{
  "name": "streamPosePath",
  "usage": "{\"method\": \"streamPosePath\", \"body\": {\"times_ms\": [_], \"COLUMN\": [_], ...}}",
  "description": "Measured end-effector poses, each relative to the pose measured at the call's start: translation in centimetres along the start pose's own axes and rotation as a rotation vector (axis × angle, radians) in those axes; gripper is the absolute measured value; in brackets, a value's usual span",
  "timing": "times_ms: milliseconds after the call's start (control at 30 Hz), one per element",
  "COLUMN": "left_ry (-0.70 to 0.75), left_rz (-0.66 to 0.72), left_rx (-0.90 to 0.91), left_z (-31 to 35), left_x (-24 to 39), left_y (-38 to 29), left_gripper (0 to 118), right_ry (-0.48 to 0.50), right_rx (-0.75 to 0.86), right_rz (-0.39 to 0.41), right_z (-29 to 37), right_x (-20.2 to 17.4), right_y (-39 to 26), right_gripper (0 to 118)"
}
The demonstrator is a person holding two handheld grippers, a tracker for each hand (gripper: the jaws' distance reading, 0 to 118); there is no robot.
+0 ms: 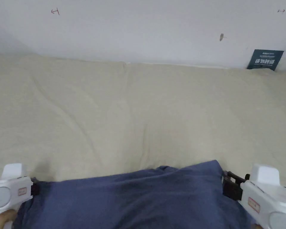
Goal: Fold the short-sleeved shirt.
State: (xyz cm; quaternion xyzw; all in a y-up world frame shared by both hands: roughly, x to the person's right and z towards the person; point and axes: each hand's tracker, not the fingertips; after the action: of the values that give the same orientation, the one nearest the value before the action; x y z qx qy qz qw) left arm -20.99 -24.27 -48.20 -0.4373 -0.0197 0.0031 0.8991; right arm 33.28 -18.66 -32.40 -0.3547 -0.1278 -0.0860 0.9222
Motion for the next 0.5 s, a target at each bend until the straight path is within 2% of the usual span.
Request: {"method": "streamPosePath", "body": {"times_ms": [33,67,133,233,333,367,467,500], "left_ry": [-0.015,-0.031,-0.037,-0.044,-0.051,-0.052,-0.055,-0.056], "left_rz": [0.001,-0.001,-0.012,-0.005,0.014,0.017,0.02,0.022], "left_rx": [0.007,0.024,0.036,0.051,0.061,0.062,0.063,0.062], "left_z": [0.8,1.6,2.9,3.9,4.4,4.6,4.8,5.0], "left_x": [0.0,0.1,0.2,-0.2,-0.5,-0.4,-0.5,-0.5], "left_y": [0.0,-0.1,-0.1,0.1,0.4,0.4,0.3,0.2], "left_gripper": [3,3,3,3,3,3,3,3], "right_ry": [0.0,-0.017,-0.03,-0.067,-0.055,-0.049,-0.038,-0.044], "right_rx": [-0.005,-0.027,-0.086,-0.139,-0.232,-0.261,-0.3,-0.299], "right_rz": [-0.037,-0.047,-0.036,0.053,0.046,0.054,0.061,0.065], "right_z": [-1.2,-2.6,-5.7,-9.6,-13.1,-12.7,-13.6,-14.2], "right_x": [0.6,1.0,1.6,1.5,1.4,0.1,-1.1,-0.3], "right_y": [0.4,0.9,1.9,2.5,2.6,2.4,1.5,1.4], "right_gripper": [100,104,105,107,106,104,63,62]}}
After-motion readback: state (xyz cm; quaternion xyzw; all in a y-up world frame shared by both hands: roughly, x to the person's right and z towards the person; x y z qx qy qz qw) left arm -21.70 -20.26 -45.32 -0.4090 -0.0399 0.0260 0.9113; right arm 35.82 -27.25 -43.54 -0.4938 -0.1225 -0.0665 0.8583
